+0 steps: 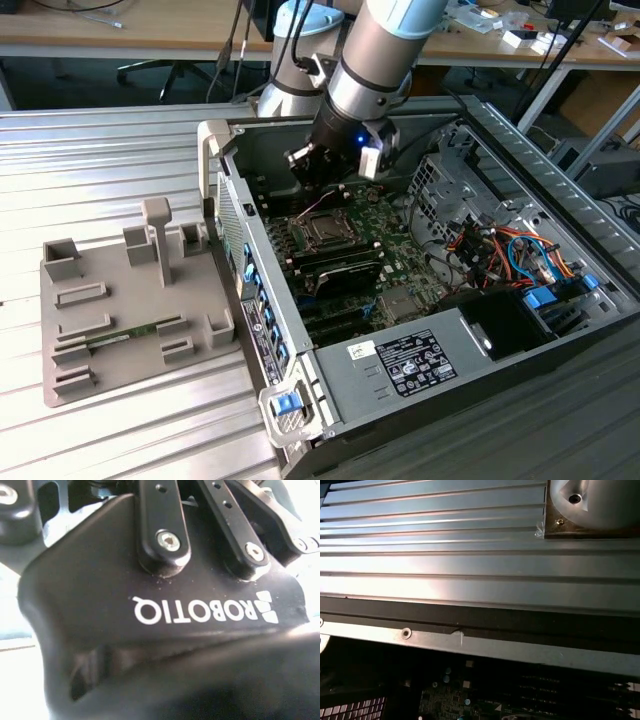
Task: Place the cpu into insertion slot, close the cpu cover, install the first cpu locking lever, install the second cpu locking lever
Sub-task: 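Install the first cpu locking lever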
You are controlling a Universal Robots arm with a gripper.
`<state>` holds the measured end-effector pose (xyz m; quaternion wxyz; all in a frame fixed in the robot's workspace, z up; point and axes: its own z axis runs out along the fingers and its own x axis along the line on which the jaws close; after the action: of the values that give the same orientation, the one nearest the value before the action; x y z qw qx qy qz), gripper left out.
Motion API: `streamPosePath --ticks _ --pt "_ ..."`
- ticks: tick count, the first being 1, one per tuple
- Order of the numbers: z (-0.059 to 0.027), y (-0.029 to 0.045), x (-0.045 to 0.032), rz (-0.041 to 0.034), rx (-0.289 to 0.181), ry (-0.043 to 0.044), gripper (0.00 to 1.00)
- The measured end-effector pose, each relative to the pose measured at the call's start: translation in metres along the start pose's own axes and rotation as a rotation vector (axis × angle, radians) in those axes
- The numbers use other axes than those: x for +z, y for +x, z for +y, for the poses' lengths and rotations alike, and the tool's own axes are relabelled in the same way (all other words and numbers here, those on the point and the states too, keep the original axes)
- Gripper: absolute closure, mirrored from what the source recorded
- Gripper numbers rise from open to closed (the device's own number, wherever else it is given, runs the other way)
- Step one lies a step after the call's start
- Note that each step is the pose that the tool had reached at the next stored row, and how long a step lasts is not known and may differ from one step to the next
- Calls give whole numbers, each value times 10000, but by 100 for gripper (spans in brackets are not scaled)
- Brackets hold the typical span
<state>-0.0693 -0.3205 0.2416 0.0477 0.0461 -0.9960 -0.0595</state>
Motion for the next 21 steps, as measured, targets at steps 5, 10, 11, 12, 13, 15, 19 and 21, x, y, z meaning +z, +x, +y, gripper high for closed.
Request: streamPosePath --ticks 5,10,11,12,13,15,19,21 --pt "50 -15 95 13 -108 9 89" --pt "57 -42 152 40 -307 42 89" --pt "56 -46 160 45 -353 49 89" --pt "56 -48 166 51 -400 55 89" --pt "58 -51 172 58 -455 60 89" --pt "64 -60 183 70 -559 67 89" --pt "81 -90 213 95 -765 86 89" --pt "86 -112 229 107 -847 97 89"
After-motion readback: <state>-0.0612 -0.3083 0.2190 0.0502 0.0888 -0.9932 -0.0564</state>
